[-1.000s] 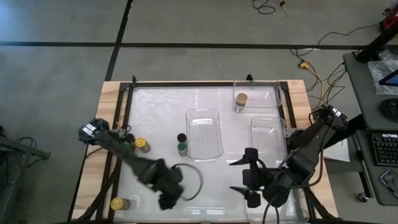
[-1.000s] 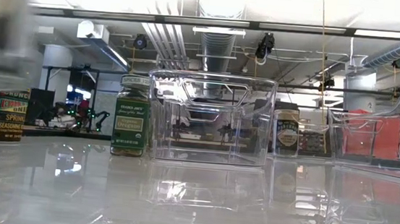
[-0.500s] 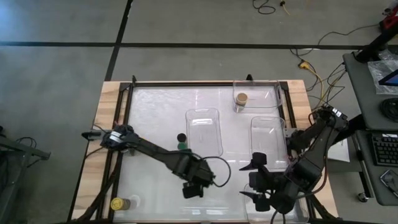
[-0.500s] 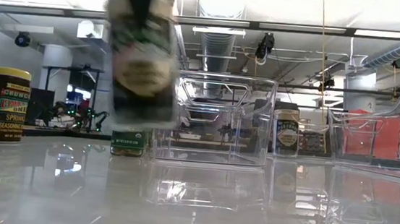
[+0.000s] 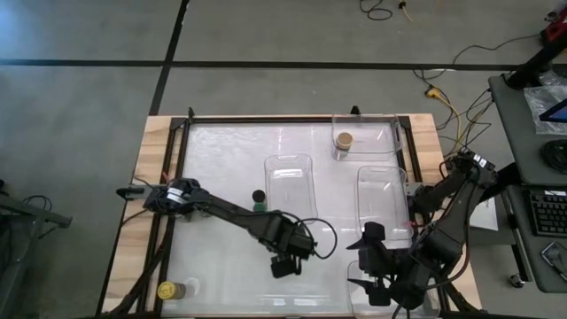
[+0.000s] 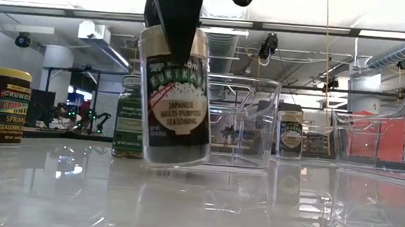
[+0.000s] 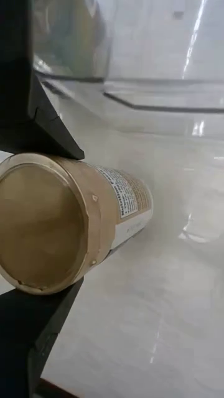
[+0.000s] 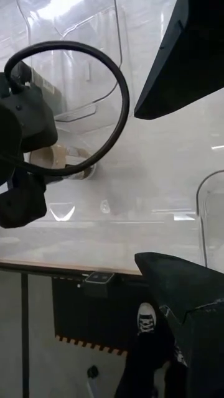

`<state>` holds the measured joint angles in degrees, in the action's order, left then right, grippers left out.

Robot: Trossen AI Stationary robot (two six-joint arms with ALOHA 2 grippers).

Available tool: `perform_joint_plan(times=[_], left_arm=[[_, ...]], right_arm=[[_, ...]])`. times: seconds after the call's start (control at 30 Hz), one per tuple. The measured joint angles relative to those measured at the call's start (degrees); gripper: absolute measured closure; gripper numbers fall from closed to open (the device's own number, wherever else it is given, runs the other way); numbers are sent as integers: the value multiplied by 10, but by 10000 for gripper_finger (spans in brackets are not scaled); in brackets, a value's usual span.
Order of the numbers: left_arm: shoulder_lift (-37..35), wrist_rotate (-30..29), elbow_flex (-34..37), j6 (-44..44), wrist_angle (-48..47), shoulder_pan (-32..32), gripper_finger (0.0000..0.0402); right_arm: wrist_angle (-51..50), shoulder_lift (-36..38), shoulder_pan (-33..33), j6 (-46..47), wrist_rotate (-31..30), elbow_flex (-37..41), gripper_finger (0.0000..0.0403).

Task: Sort spices by type
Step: Put the gold seasoning bottle into the top right transparent bin

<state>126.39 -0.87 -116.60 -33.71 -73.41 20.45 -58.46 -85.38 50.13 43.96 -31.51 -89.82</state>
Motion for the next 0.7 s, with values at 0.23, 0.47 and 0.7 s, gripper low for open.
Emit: perform_joint_plan(times=[0.23,0.47,0.7], left_arm=[[8,12,0,-14,29,-3,144],[10,12,0,-18,40,-5,98],[4,13,-4,-13,37,-5,64]], right_arm=[[1,0,0,-5,0,1,44],[3,0,0,-5,0,1,44],[4,0,-1,-8,0,11,44]])
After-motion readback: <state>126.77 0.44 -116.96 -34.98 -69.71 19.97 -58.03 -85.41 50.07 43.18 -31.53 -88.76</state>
